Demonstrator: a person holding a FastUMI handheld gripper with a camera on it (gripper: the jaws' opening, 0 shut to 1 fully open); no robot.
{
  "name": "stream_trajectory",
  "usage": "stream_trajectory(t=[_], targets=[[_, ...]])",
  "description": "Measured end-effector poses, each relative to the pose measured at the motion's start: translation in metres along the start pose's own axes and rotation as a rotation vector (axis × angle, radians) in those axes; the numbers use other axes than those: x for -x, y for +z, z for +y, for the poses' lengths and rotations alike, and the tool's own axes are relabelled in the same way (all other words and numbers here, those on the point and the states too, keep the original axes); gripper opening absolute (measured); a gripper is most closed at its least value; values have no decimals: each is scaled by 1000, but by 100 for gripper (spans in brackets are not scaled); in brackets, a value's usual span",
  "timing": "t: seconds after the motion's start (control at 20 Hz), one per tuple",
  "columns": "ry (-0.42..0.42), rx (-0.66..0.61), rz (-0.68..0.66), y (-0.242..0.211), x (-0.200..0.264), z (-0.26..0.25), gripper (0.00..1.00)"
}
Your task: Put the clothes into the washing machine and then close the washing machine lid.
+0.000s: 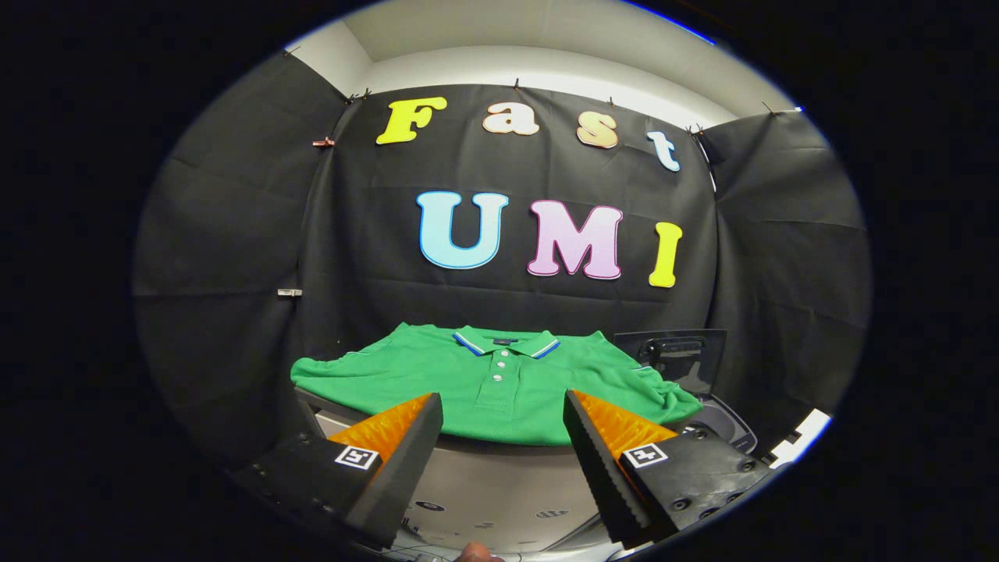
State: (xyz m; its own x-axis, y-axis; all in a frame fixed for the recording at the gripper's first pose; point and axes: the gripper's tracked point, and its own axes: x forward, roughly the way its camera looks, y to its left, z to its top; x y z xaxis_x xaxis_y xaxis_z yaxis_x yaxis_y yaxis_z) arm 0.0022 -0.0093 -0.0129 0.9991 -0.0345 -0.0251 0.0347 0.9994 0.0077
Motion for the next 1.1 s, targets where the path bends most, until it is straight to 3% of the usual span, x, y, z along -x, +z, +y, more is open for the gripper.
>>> stream_trajectory(t=[1.1], targets=[[19,-55,-27,4,4,4,98]])
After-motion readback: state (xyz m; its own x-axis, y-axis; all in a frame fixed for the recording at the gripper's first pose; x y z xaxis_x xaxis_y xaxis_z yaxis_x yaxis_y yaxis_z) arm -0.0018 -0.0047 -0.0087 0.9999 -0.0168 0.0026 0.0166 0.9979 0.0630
